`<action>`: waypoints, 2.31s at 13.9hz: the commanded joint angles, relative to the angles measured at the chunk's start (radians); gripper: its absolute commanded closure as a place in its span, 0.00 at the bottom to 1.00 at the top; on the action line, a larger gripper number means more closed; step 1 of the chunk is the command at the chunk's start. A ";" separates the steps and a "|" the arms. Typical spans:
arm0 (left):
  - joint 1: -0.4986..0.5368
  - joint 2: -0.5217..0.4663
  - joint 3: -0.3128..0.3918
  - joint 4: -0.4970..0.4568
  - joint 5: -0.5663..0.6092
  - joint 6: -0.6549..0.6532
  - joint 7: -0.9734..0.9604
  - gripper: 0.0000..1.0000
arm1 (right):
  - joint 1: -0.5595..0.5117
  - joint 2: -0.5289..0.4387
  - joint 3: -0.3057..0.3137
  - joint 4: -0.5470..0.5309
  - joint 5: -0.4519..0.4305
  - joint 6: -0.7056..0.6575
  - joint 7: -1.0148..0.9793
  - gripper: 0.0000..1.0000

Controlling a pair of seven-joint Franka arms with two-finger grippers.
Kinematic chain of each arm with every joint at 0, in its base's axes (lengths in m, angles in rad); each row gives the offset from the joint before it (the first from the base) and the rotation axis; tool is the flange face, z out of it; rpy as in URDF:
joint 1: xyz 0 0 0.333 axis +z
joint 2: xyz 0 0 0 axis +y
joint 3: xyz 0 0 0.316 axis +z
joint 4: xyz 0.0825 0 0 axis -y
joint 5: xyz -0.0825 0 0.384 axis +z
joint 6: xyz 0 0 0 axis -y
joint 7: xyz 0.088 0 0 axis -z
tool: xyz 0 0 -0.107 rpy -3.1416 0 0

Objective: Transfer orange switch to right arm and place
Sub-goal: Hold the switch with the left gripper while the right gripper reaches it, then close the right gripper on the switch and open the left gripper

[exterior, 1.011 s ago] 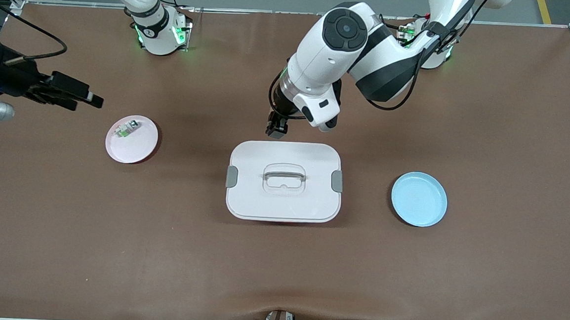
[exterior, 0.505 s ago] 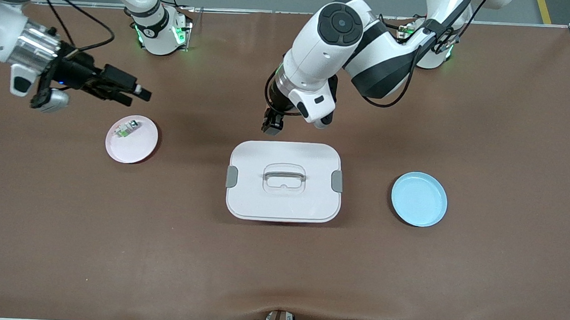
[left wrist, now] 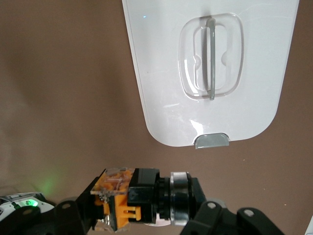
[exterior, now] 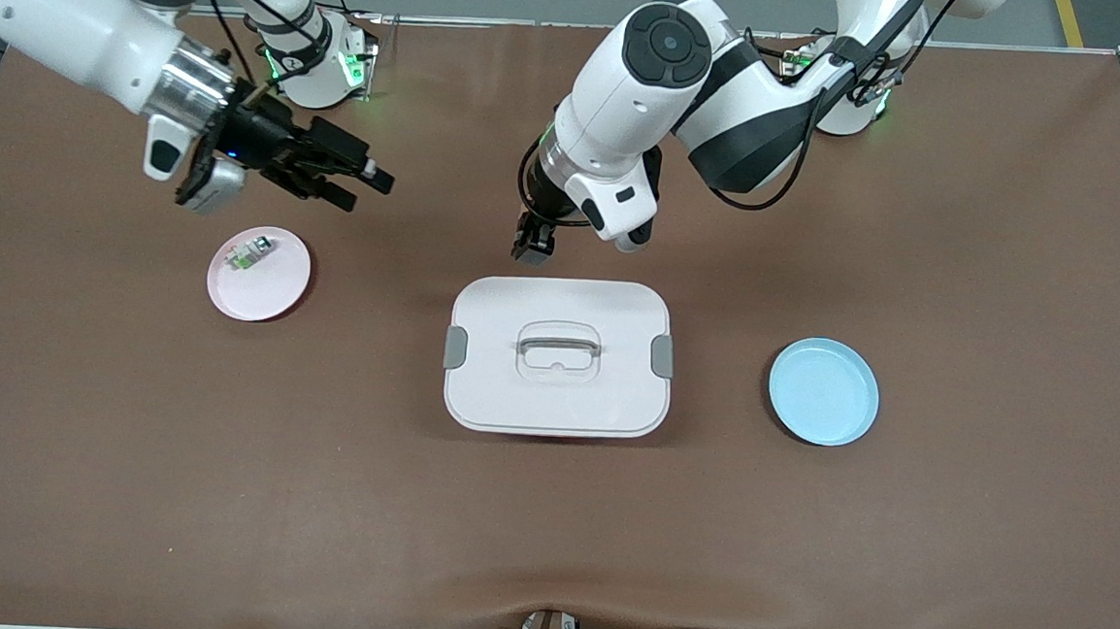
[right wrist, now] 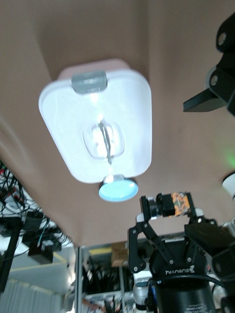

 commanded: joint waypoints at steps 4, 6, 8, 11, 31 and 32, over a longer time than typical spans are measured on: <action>-0.015 0.019 0.009 0.032 -0.009 0.000 -0.014 1.00 | 0.159 0.022 -0.011 -0.037 0.181 0.245 -0.034 0.00; -0.015 0.022 0.009 0.032 -0.009 0.000 -0.014 1.00 | 0.185 0.061 -0.011 -0.036 0.262 0.288 -0.147 0.00; -0.015 0.022 0.009 0.034 -0.009 0.001 -0.014 1.00 | 0.195 0.087 -0.011 -0.036 0.318 0.304 -0.229 0.00; -0.015 0.022 0.009 0.035 -0.009 0.000 -0.014 1.00 | 0.245 0.125 -0.011 -0.027 0.327 0.370 -0.238 0.00; -0.015 0.031 0.009 0.034 -0.009 0.004 -0.012 1.00 | 0.393 0.211 -0.011 0.032 0.421 0.537 -0.290 0.48; -0.015 0.031 0.009 0.034 -0.009 0.003 -0.012 1.00 | 0.394 0.211 -0.011 0.032 0.421 0.538 -0.305 0.58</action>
